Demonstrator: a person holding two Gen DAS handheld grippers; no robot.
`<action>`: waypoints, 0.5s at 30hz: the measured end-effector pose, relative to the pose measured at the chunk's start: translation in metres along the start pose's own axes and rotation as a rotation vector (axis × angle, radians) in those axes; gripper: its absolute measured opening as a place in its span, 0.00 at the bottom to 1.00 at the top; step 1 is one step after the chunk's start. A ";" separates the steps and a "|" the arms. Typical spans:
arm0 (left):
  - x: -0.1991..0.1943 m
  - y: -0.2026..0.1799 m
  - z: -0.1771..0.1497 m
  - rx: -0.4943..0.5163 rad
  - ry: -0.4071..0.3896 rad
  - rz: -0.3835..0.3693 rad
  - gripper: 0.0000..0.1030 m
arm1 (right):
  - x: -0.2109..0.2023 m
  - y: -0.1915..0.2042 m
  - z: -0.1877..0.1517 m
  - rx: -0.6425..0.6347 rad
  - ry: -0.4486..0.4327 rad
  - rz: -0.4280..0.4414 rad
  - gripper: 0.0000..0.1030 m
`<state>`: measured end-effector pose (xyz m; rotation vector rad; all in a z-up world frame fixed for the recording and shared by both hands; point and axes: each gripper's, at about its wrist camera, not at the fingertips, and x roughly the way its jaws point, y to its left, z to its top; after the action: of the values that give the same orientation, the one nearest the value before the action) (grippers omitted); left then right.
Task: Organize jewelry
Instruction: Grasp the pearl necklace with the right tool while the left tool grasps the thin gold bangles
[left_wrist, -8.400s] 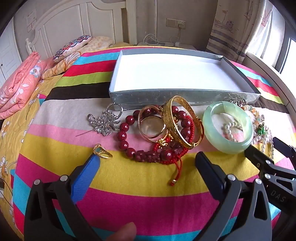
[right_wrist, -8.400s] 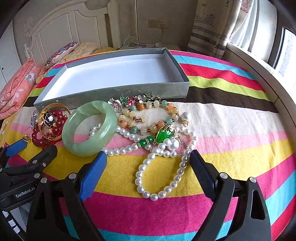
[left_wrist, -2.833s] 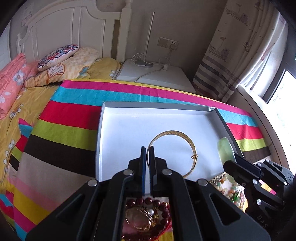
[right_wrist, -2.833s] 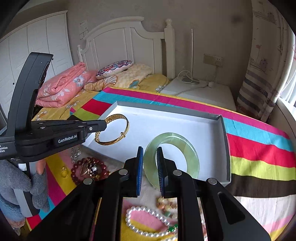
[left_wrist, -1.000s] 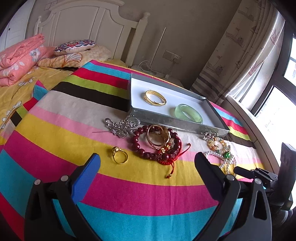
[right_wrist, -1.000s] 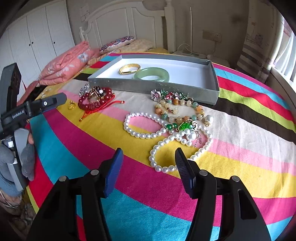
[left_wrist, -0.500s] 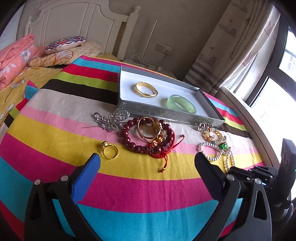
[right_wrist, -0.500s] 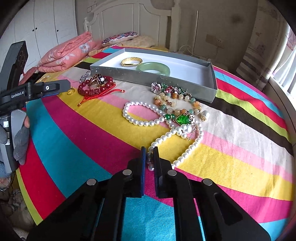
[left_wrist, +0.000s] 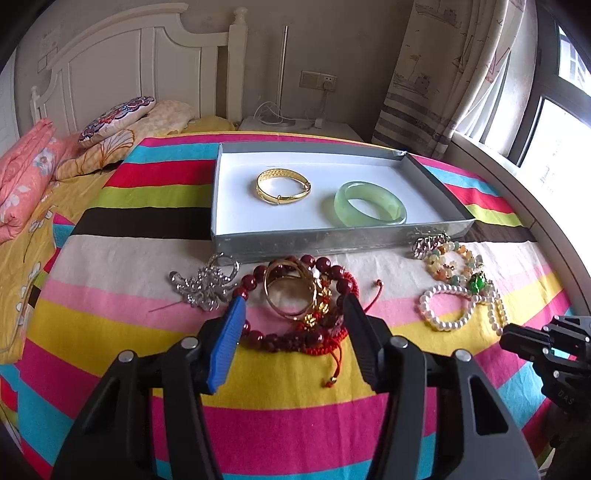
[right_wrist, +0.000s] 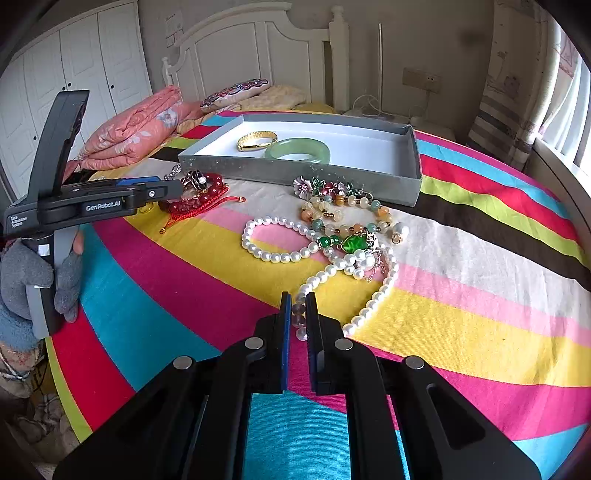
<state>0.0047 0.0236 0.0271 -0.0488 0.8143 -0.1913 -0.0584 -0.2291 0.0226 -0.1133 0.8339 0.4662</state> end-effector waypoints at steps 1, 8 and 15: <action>0.003 0.000 0.003 -0.004 0.008 -0.012 0.53 | 0.000 0.000 0.000 0.001 -0.001 0.001 0.08; 0.027 0.006 0.014 -0.057 0.057 -0.034 0.36 | -0.003 -0.001 0.000 0.008 -0.012 0.011 0.08; 0.021 0.001 0.009 -0.031 0.017 -0.034 0.35 | -0.014 -0.006 -0.001 0.037 -0.067 0.027 0.08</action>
<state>0.0258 0.0207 0.0182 -0.0906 0.8339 -0.2110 -0.0643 -0.2398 0.0314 -0.0521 0.7787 0.4774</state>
